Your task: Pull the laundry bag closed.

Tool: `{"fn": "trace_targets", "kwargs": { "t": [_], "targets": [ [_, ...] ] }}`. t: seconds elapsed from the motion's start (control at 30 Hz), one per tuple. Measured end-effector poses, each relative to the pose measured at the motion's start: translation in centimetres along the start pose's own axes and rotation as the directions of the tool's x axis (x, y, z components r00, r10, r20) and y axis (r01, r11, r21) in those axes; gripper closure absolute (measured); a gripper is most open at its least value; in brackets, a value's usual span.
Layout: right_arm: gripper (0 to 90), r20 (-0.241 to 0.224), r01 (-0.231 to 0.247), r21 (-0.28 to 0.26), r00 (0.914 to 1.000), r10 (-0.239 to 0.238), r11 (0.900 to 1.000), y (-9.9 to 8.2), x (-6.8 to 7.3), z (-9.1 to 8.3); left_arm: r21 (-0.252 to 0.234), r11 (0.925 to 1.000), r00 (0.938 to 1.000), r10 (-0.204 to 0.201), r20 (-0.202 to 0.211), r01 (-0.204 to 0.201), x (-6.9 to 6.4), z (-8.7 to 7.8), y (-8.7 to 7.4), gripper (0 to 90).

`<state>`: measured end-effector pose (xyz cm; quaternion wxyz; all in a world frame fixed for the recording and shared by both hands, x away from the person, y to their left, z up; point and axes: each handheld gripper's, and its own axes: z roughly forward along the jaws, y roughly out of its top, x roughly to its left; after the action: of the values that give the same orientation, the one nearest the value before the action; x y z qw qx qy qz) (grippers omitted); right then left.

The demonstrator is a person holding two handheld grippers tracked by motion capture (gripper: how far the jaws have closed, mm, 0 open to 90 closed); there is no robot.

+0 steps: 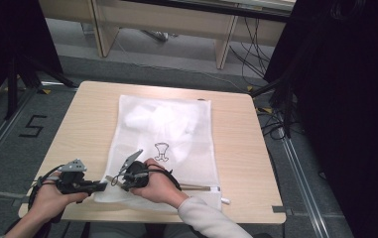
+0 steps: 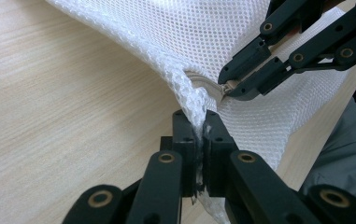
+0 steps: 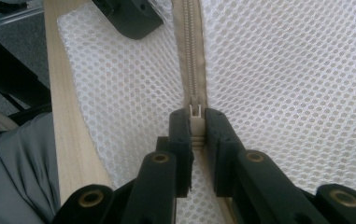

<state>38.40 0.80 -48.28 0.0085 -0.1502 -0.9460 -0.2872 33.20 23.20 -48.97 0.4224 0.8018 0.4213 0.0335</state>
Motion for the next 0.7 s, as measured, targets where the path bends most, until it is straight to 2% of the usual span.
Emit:
{"fn": "trace_targets", "kwargs": {
  "t": [0.1, 0.23, 0.3, 0.47, 0.5, 0.57, 0.63, 0.7],
  "targets": [
    [82.5, -0.004, -0.004, -0.003, 1.0, 0.004, 1.0, -0.15, -0.03, 0.07, 0.01, 0.9998, 0.9997, 0.016, -0.016, -0.016, -0.07, -0.07, 0.05, 85.4],
    [82.5, -0.001, 0.0, 0.002, 1.0, 0.0, 1.0, -0.3, -0.15, -0.04, 0.011, 0.9998, 0.9996, 0.015, -0.024, -0.014, -0.09, -0.07, 0.04, 85.5],
    [82.5, -0.001, -0.025, 0.005, 0.9997, 0.025, 0.9997, -0.54, -0.12, -0.16, 0.009, 0.9999, 0.9997, 0.011, -0.022, -0.011, -0.06, -0.06, 0.03, 85.5],
    [82.5, 0.004, -0.016, 0.008, 0.9999, 0.016, 0.9998, -0.75, -0.22, -0.38, 0.005, 1.0, 0.9999, 0.008, -0.013, -0.008, -0.03, -0.01, 0.03, 85.5],
    [82.5, 0.002, 0.003, -0.005, 1.0, -0.003, 1.0, -0.76, -0.33, -0.3, 0.005, 1.0, 0.9998, 0.009, -0.015, -0.008, -0.05, -0.02, 0.03, 85.5],
    [82.4, 0.003, 0.003, -0.005, 1.0, -0.003, 1.0, -0.74, -0.34, -0.3, 0.011, 0.9999, 0.9996, 0.01, -0.027, -0.01, -0.1, -0.05, 0.05, 85.5],
    [82.4, 0.004, -0.014, 0.006, 0.9999, 0.014, 0.9999, -0.76, -0.26, -0.37, 0.01, 0.9998, 0.9998, 0.015, -0.012, -0.015, 0.0, 0.03, 0.03, 85.4],
    [82.5, 0.003, -0.013, 0.006, 0.9999, 0.013, 0.9999, -0.78, -0.29, -0.32, 0.008, 0.9998, 0.9997, 0.016, -0.018, -0.016, -0.02, 0.03, 0.02, 85.5]
  ]
}}
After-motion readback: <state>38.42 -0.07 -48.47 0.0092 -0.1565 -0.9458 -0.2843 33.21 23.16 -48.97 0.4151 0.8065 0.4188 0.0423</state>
